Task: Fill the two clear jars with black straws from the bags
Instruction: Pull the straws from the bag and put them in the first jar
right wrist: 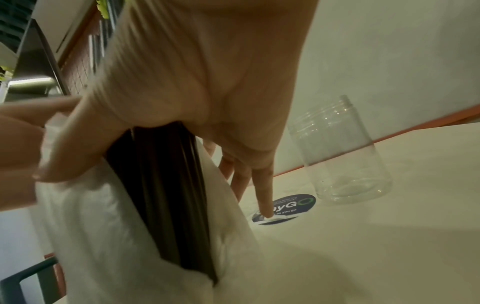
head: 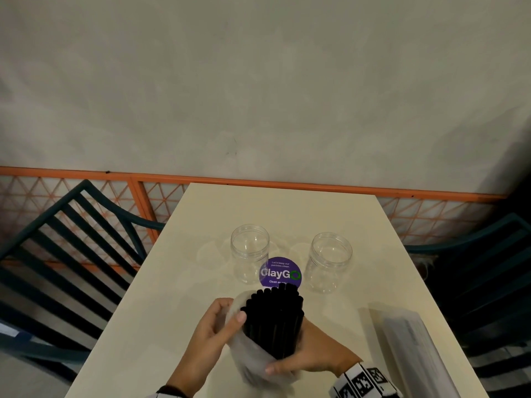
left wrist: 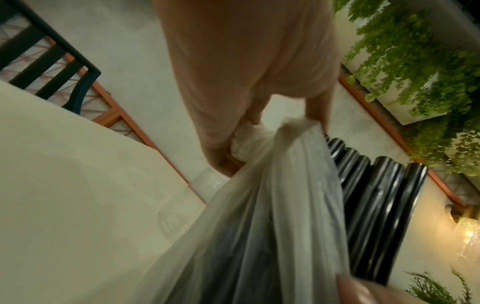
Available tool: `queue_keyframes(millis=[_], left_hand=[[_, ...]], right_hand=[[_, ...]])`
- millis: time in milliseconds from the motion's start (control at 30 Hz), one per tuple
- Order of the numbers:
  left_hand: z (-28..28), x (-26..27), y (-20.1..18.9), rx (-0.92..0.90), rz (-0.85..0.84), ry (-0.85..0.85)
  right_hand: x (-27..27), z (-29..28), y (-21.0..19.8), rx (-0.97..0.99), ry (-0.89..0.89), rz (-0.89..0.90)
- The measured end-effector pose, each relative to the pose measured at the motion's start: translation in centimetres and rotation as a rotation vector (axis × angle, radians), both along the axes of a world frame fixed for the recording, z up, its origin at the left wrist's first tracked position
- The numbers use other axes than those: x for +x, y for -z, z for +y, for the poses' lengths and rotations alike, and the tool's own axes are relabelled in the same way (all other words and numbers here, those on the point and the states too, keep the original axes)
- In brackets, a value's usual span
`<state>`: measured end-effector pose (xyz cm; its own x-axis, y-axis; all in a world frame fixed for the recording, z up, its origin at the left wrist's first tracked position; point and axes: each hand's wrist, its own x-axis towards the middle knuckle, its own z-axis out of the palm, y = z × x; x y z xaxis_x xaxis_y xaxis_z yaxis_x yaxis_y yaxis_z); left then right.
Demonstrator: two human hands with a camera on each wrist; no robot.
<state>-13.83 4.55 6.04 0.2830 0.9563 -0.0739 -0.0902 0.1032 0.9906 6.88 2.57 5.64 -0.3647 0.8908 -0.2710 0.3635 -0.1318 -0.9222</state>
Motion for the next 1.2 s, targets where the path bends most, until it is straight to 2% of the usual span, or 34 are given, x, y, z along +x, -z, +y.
queue_keyframes(millis=[67, 167, 267, 367, 567, 700, 800, 867, 900, 1000, 1200], left_hand=[[0.3, -0.1, 0.1, 0.007, 0.029, -0.070], [0.9, -0.3, 1.1, -0.076, -0.034, -0.216], [1.1, -0.3, 1.7, -0.152, -0.050, -0.295], [1.3, -0.6, 2.4, -0.190, -0.035, -0.367], [1.4, -1.0, 1.9, -0.163, -0.078, -0.447], [1.5, -1.1, 1.0, -0.139, -0.073, -0.443], [0.8, -1.9, 0.5, -0.079, -0.107, -0.252], [0.4, -2.7, 0.7, 0.008, 0.001, -0.098], [0.2, -2.8, 0.7, 0.034, 0.051, -0.087], [-0.2, -2.3, 0.6, 0.115, 0.209, -0.215], [-1.5, 1.1, 1.0, 0.122, 0.248, -0.509]], right_hand=[[-0.2, 0.3, -0.1, 0.030, 0.034, -0.031], [-0.2, 0.4, 0.0, 0.034, 0.067, -0.124], [0.3, 0.4, 0.3, -0.036, -0.017, -0.228], [1.0, 0.2, 0.1, -0.094, -0.088, -0.197], [2.2, -0.6, -0.4, -0.013, -0.164, -0.354], [2.5, -1.0, 0.3, 0.122, -0.052, -0.302], [2.9, -1.3, 0.8, 0.172, -0.020, -0.318], [3.2, -1.4, 1.1, 0.189, 0.003, -0.350], [3.3, -1.5, 1.2, 0.204, 0.012, -0.371], [3.6, -1.7, 1.5, 0.272, 0.090, -0.371], [3.0, -1.3, 2.2, 0.290, 0.529, -0.176]])
